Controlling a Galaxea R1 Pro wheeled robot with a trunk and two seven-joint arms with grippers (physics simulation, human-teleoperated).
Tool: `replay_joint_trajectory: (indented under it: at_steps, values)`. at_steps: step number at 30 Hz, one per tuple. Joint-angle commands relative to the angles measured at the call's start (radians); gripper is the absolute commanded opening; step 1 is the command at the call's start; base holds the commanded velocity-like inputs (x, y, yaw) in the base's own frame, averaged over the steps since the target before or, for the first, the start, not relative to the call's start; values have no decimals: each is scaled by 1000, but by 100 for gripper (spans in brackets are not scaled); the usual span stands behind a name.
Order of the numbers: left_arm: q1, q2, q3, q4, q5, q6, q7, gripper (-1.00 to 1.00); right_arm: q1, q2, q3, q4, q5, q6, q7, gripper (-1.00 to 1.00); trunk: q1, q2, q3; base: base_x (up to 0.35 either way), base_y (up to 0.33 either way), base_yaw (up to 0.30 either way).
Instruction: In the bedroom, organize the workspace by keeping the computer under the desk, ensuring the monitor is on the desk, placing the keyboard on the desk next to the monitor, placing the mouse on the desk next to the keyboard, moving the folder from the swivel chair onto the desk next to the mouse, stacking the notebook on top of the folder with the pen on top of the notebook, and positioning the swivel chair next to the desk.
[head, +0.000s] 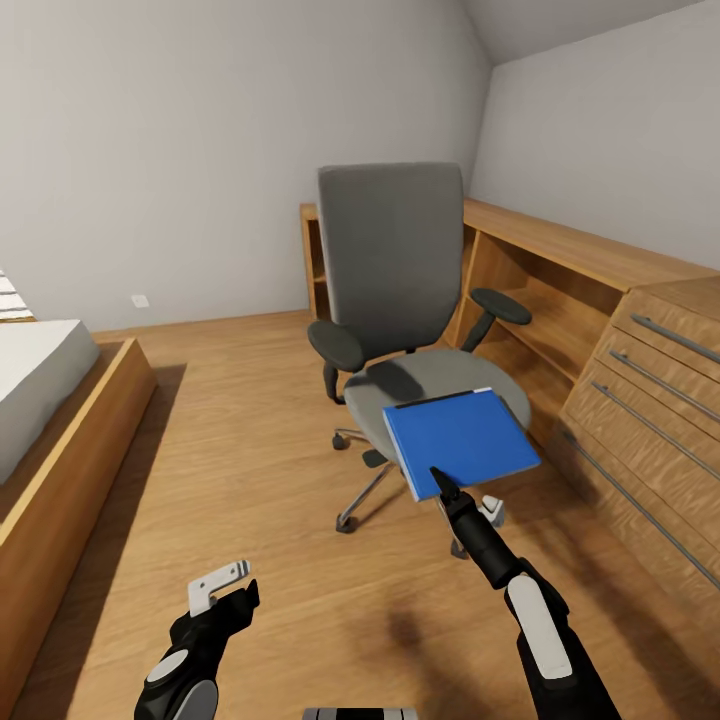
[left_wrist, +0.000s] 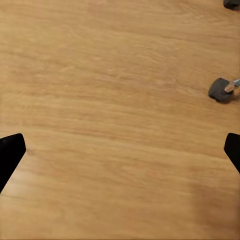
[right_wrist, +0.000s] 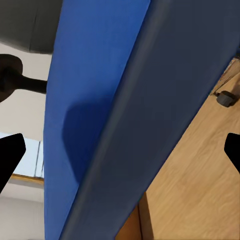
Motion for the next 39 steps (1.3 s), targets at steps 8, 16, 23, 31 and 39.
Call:
replay_joint_trajectory:
  at_steps: [8,16,23,31,39]
  values:
    - [-1,1,-2,-1,6,3,8,100,-1,-1,-3,-1,-8,9,1,100,0,0,-1,8,17,0]
    - [-1,1,-2,-1,6,3,8,100,-1,-2,-2,-2,-7,9,0,100,0,0,-1,1,2,0]
    - [-1,1,-3,-1,6,4,8,100,-1,-2,-2,-3,-6,7,-1,-100,0,0,-1,0,0,0]
    - [-1,1,-5,-1,6,7,8,100,-1,-3,-2,-5,-6,5,1,-100,0,0,-1,0,0,0]
    - [-1,1,-35,-1,4,6,8,100,-1,-3,-2,-6,-6,5,2,-100,-2,1,15,0,0,0]
